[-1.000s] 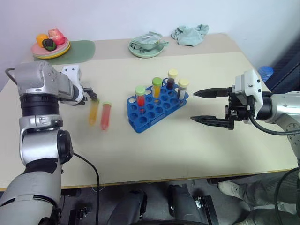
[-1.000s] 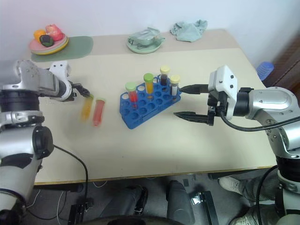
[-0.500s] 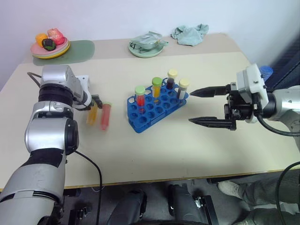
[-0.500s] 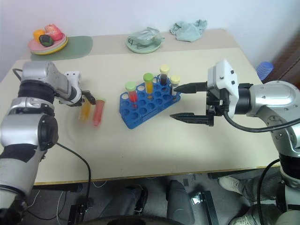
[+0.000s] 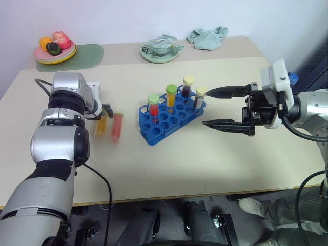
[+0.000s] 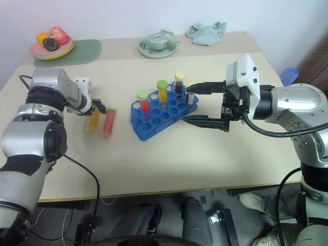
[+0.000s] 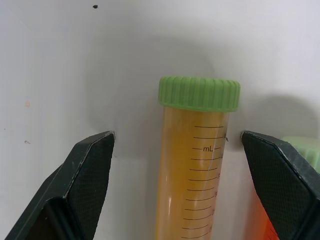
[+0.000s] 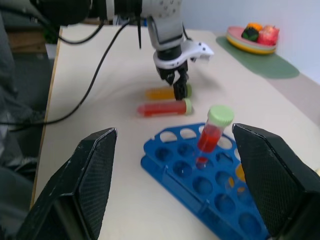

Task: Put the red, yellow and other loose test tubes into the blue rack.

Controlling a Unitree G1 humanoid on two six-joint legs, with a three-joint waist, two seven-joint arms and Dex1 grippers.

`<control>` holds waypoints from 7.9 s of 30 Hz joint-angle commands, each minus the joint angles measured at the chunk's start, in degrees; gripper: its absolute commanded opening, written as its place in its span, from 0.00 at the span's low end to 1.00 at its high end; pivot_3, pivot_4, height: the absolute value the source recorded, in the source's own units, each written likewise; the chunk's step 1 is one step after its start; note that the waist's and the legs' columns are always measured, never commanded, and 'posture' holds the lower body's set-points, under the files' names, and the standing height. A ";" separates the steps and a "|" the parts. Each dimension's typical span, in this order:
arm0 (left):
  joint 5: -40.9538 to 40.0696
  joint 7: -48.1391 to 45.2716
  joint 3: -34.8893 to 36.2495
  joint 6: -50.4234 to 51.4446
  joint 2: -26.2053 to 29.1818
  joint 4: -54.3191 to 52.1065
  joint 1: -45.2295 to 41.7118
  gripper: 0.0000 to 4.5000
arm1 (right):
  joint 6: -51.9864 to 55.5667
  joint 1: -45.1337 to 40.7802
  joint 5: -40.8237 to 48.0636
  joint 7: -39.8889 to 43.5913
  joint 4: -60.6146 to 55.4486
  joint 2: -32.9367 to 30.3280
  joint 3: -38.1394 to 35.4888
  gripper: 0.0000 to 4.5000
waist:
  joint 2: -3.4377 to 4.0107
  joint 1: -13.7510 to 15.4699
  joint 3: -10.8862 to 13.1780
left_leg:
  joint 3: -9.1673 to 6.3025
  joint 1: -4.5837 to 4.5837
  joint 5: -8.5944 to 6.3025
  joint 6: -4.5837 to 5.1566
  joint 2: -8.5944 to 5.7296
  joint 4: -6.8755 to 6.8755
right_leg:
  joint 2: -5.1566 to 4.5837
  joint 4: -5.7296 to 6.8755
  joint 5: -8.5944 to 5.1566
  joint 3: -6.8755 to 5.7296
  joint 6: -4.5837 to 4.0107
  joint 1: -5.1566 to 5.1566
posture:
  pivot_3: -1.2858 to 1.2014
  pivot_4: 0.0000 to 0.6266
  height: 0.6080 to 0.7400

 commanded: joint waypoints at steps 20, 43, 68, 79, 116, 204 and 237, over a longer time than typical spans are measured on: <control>-0.61 0.17 3.95 7.96 2.11 -8.08 -0.76 0.17 | -2.63 -3.03 -1.57 1.22 1.78 3.16 1.70 0.84 | -0.05 -0.17 -0.01 | 0.02 -0.01 0.00 0.00 0.00 0.02 | 0.00 0.03 0.00 0.00 0.00 -0.02 | 0.52 0.24 1.00; -36.28 -33.33 15.43 -12.15 8.22 -98.30 44.64 0.17 | -3.03 4.28 -1.47 -3.33 0.97 6.21 -3.76 0.84 | -0.04 0.03 -0.02 | 0.05 -0.03 -0.08 0.05 0.01 0.47 | -0.01 0.05 0.08 -0.04 -0.11 0.15 | 0.52 0.24 1.00; -6.84 -29.55 -12.24 -68.08 -22.82 -53.06 33.77 0.17 | 5.19 37.13 8.01 -32.57 -27.94 7.71 -24.56 0.84 | -0.07 1.54 -0.06 | 0.42 0.00 -0.22 0.31 0.04 0.57 | -0.03 -0.09 0.15 0.08 0.01 0.26 | 0.52 0.24 1.00; 0.31 -22.12 -16.95 -69.42 -27.61 -52.94 36.01 0.17 | 5.38 34.92 10.99 -38.44 -28.89 5.95 -21.90 0.84 | -0.08 1.64 -0.06 | 0.47 0.01 -0.26 0.37 0.04 0.62 | -0.02 -0.11 0.17 0.12 0.06 0.29 | 0.52 0.24 1.00; -4.89 -31.12 -12.80 -85.19 -26.88 -43.94 43.84 0.99 | 2.81 34.91 13.38 -39.29 -27.62 3.51 -21.21 0.84 | -0.09 1.64 -0.17 | 0.57 0.11 -0.34 0.50 0.10 0.66 | 0.02 -0.18 0.19 0.17 0.11 0.43 | 0.52 0.24 1.00; -21.01 -50.07 -7.47 -65.47 -14.73 -57.59 45.91 0.17 | -1.73 27.58 2.50 -21.76 -18.70 4.03 -12.10 0.84 | -0.07 1.50 -0.17 | 0.89 0.09 -0.66 0.70 0.20 0.74 | -0.05 -0.61 0.30 -0.05 0.18 0.46 | 0.52 0.24 1.00; -8.62 -43.83 -10.20 -81.68 -17.88 -43.01 46.81 0.28 | 1.30 43.18 6.79 -24.35 -24.15 3.10 -21.12 0.84 | 0.03 1.53 -0.28 | 0.90 0.28 -0.67 0.72 0.21 0.78 | -0.01 -0.65 0.35 -0.03 0.26 0.71 | 0.52 0.24 1.00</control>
